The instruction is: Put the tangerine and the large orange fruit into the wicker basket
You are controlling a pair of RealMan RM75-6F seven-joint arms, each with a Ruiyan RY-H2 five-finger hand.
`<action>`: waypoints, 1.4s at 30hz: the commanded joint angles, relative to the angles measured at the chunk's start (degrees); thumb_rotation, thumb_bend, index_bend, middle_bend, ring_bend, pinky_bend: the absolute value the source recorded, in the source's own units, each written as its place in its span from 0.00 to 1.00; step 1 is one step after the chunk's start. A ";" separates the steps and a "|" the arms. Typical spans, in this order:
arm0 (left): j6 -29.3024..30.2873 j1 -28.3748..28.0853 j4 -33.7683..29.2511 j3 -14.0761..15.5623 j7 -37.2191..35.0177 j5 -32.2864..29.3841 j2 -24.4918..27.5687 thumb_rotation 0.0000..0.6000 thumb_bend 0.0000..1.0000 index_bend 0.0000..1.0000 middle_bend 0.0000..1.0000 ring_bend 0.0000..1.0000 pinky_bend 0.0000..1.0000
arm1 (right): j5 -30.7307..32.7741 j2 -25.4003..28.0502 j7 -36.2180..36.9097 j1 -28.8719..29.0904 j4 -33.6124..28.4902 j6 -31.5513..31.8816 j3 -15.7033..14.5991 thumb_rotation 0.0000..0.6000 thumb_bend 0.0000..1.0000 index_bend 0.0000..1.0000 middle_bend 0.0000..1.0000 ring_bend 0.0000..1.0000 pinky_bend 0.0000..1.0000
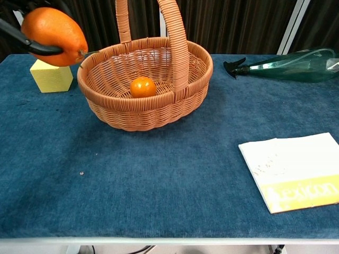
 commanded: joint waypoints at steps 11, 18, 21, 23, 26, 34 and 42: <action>-14.91 -13.75 19.33 -5.67 -4.28 -7.30 -15.13 1.00 0.21 0.41 0.44 0.35 0.53 | 0.39 0.26 1.04 0.04 0.50 -0.31 0.23 1.00 0.29 0.00 0.00 0.00 0.00; -17.98 -17.60 26.43 -5.79 -5.31 -7.97 -21.43 1.00 0.21 0.41 0.44 0.35 0.53 | 0.63 0.23 0.93 0.15 0.52 -0.67 0.25 1.00 0.29 0.00 0.00 0.00 0.00; -19.32 -18.60 29.02 -5.52 -5.60 -8.34 -23.26 1.00 0.21 0.41 0.43 0.35 0.52 | 0.66 0.19 0.91 0.11 0.55 -0.55 0.29 1.00 0.29 0.00 0.00 0.00 0.00; -20.47 -19.23 30.46 -5.02 -5.85 -8.16 -24.02 1.00 0.21 0.37 0.41 0.34 0.51 | 0.72 0.16 0.94 0.14 0.59 -0.61 0.32 1.00 0.29 0.00 0.00 0.00 0.00; -21.16 -19.65 31.60 -4.43 -6.47 -7.45 -24.47 1.00 0.21 0.27 0.33 0.28 0.46 | 0.85 0.18 0.97 0.24 0.64 -0.87 0.35 1.00 0.29 0.00 0.00 0.00 0.00; -19.44 -19.16 30.60 -3.99 -7.19 -5.86 -23.28 1.00 0.19 0.11 0.14 0.13 0.35 | 0.96 0.18 1.00 0.30 0.69 -1.03 0.38 1.00 0.29 0.00 0.00 0.00 0.00; -17.65 -17.30 24.61 -3.23 -4.73 -5.88 -18.48 1.00 0.19 0.11 0.14 0.13 0.35 | 1.03 0.13 0.71 0.31 0.55 -1.05 0.36 1.00 0.29 0.00 0.00 0.00 0.00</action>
